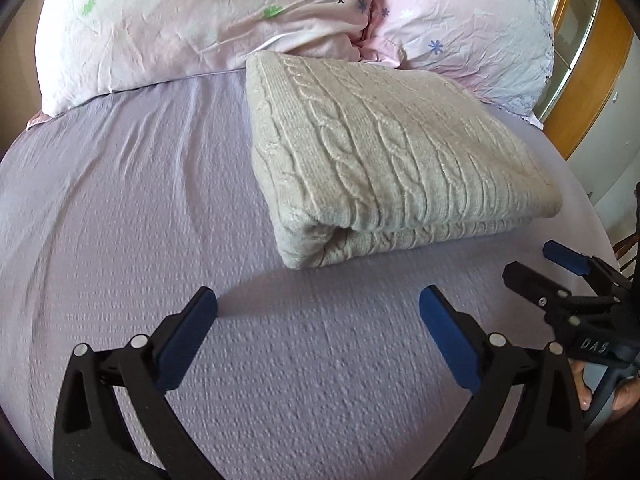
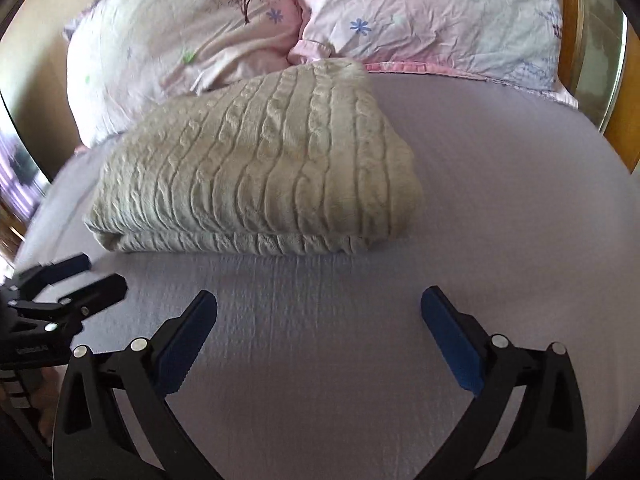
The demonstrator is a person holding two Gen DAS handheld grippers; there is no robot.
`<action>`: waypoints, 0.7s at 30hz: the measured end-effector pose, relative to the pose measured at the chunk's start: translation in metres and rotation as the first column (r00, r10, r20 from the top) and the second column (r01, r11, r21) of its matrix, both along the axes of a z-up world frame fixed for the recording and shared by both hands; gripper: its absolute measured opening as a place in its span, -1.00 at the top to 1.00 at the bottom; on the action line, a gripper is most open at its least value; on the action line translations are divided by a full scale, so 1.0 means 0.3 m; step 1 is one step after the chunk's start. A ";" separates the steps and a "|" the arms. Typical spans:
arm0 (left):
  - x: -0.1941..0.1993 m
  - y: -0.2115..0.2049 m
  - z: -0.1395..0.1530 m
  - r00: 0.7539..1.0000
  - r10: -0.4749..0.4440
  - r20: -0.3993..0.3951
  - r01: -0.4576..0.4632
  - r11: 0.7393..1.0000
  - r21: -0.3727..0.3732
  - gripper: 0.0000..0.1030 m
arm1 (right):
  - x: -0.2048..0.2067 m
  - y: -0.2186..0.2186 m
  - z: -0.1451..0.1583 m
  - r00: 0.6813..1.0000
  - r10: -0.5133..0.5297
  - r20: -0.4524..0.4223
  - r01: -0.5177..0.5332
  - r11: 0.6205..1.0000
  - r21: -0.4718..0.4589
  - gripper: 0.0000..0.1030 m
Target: Fold small clothes
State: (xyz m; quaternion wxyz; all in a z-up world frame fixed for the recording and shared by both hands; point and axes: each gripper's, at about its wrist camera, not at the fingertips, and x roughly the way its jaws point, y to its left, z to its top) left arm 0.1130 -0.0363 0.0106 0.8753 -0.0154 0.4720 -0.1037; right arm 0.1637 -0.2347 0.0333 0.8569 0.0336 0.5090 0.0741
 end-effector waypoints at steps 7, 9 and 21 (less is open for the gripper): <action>-0.010 -0.018 -0.012 1.000 0.012 0.020 -0.013 0.999 0.047 -0.96 | -0.029 0.035 -0.004 1.000 0.013 -0.012 -0.015 0.993 -0.113 -0.97; -0.013 -0.026 -0.023 1.000 0.014 0.023 -0.015 0.998 0.068 -0.96 | -0.031 0.032 -0.003 1.000 0.009 -0.013 -0.010 0.994 -0.110 -0.97; -0.019 -0.052 -0.050 1.000 0.006 0.031 -0.010 0.991 0.132 -0.97 | -0.028 0.028 -0.003 1.000 0.010 -0.014 -0.011 0.994 -0.110 -0.97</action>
